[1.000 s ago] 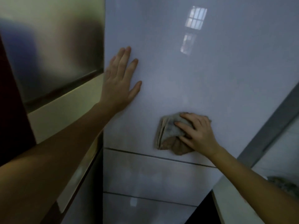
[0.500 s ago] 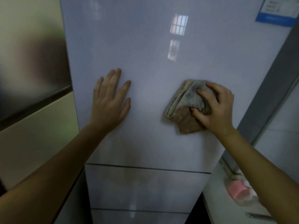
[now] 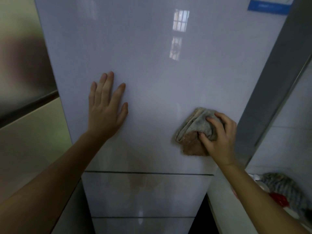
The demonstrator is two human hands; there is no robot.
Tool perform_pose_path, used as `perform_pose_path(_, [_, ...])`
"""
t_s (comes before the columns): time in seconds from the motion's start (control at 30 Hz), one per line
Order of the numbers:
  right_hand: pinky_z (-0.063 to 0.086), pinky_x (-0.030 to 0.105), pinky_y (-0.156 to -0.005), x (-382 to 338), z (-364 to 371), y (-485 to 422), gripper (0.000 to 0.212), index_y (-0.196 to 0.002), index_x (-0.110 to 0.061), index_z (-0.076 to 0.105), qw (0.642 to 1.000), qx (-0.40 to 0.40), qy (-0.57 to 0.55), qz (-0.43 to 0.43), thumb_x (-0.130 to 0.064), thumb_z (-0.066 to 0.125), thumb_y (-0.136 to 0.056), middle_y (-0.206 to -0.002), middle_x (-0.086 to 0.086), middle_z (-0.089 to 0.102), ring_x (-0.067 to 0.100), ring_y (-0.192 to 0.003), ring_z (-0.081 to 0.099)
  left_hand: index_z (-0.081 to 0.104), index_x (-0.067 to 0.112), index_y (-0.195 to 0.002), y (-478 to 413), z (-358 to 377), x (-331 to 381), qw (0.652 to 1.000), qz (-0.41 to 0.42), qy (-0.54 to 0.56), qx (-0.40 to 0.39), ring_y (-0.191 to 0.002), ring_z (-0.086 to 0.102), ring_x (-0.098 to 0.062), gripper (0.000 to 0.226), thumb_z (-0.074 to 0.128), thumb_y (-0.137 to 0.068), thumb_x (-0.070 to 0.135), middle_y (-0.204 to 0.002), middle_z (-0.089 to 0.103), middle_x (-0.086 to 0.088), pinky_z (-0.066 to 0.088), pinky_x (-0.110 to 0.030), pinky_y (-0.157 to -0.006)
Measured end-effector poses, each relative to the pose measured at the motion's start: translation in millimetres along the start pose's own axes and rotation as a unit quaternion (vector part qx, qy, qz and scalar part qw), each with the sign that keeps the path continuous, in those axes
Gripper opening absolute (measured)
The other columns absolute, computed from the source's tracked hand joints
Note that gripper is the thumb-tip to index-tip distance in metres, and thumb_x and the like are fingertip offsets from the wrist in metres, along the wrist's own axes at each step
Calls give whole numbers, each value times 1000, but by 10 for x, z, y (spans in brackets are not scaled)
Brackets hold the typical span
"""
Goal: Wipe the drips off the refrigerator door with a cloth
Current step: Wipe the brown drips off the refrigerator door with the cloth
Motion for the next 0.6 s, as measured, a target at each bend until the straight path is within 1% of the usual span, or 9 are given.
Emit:
perform_pose_path(0.07, [44,42,-105,-20,-16,-2,46,-125,-7,64,1000,-1,-13,20,-27,76,-85,-133,17,52,36,-122,50,47,7,-144,-4,-11,17,1000,-3,2,-1,-150,25,-40,52,55,-98,29,-159,31,-26,20,-57,-123])
perform_pose_path(0.13, [48,43,-104,-51,-54,15,45,-124,-7,64,997,-1,-45,67,-18,79,-83,-131,16,53,33,-122,53,46,6,-145,-13,-35,40,1000,-12,8,-13,-151,24,-39,53,54,-99,31,-160,29,-26,20,-57,-123])
perform_pose_path(0.17, [49,42,-105,-74,-79,40,45,-124,-7,64,993,-1,-64,96,-13,80,-82,-130,14,54,30,-122,55,45,7,-145,-9,-50,56,1000,-19,11,-22,-151,23,-39,52,53,-99,31,-160,28,-25,20,-56,-123])
perform_pose_path(0.23, [48,36,-106,-155,-136,135,45,-124,-9,64,984,-7,-96,151,-8,80,-82,-128,10,56,21,-121,56,48,6,-143,66,-88,111,998,-36,24,-38,-150,25,-39,49,51,-100,29,-160,29,-24,24,-53,-122])
perform_pose_path(0.33, [44,23,-107,-266,-204,455,49,-129,-16,61,955,-41,-155,249,-9,79,-83,-128,1,59,11,-120,55,54,6,-137,423,-144,301,994,-48,60,-72,-143,39,-39,42,50,-100,27,-155,39,-22,34,-47,-112])
perform_pose_path(0.37, [44,23,-106,-292,-226,621,51,-130,-18,60,943,-53,-167,283,-10,79,-84,-128,0,60,11,-120,57,57,6,-135,594,-154,393,992,-46,73,-93,-138,45,-38,41,49,-101,27,-152,44,-20,37,-46,-108])
perform_pose_path(0.47, [50,31,-103,-379,-339,1244,48,-128,-20,62,906,-96,-184,370,-13,79,-84,-125,-3,66,13,-117,62,62,9,-130,1190,-164,719,974,-46,116,-188,-123,57,-34,37,49,-100,27,-140,58,-13,42,-43,-98])
perform_pose_path(0.53, [52,28,-99,-456,-447,1686,46,-127,-24,63,873,-136,-191,428,-15,80,-85,-122,-7,68,7,-112,64,65,11,-125,1599,-135,944,951,-55,140,-270,-114,61,-30,36,49,-99,30,-131,64,-10,45,-41,-93])
perform_pose_path(0.6, [53,27,-98,-488,-555,2186,45,-125,-26,63,843,-184,-172,474,-17,81,-84,-118,-10,68,4,-109,64,68,15,-117,2049,-55,1148,915,-48,148,-373,-102,65,-28,35,46,-98,35,-120,69,-6,50,-39,-85])
Point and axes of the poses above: each hand's wrist, its own y-axis away from the middle knuckle, its own z-axis out of the palm, x = y × z, the point moved 4 cm from there along -y, towards the middle knuckle
